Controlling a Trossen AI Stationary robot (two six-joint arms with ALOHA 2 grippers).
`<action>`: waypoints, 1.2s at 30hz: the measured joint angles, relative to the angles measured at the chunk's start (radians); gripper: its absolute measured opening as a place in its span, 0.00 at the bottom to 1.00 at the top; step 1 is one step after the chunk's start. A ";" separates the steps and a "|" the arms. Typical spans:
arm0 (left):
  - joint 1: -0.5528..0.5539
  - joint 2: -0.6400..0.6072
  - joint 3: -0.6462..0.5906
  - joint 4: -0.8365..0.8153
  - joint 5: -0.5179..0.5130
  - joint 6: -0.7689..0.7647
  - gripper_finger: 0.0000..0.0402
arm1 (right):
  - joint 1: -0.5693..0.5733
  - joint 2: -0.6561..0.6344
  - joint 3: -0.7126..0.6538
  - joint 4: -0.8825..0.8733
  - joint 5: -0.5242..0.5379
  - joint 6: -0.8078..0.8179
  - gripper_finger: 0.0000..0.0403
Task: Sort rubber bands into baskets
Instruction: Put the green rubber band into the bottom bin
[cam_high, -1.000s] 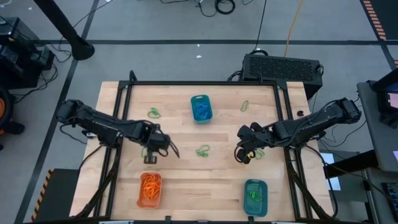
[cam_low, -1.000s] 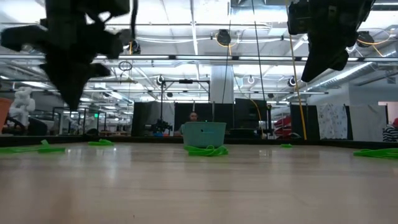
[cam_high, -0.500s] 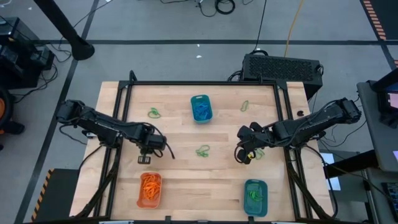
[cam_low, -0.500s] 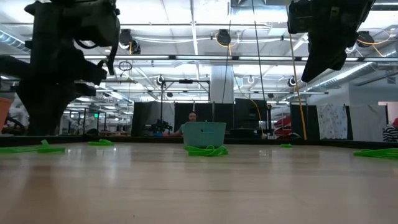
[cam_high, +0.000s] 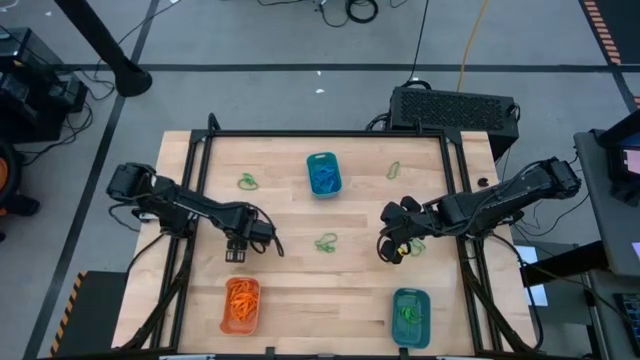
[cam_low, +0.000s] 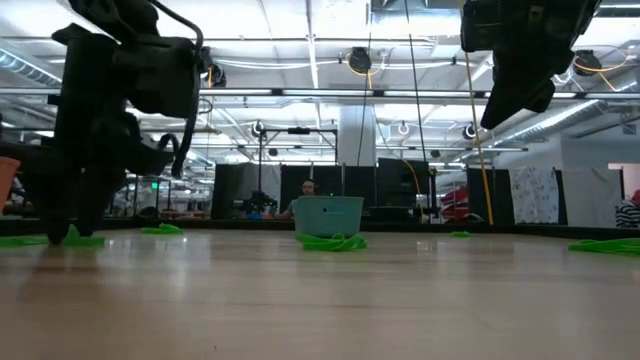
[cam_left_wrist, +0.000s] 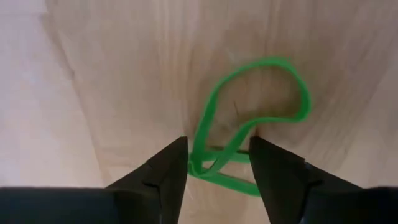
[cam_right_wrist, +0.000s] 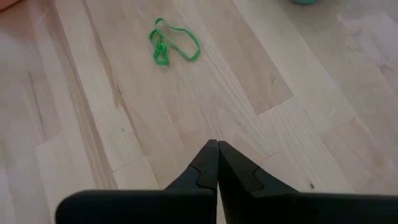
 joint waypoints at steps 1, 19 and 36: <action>0.000 0.013 0.000 -0.002 -0.002 -0.003 0.45 | 0.000 0.000 0.000 0.000 0.000 0.000 0.00; 0.006 -0.021 0.053 0.041 -0.008 0.039 0.03 | 0.000 0.000 0.000 0.010 0.000 -0.005 0.00; -0.057 -0.022 0.113 0.049 0.128 0.004 0.12 | 0.000 0.000 0.000 0.022 -0.001 0.000 0.00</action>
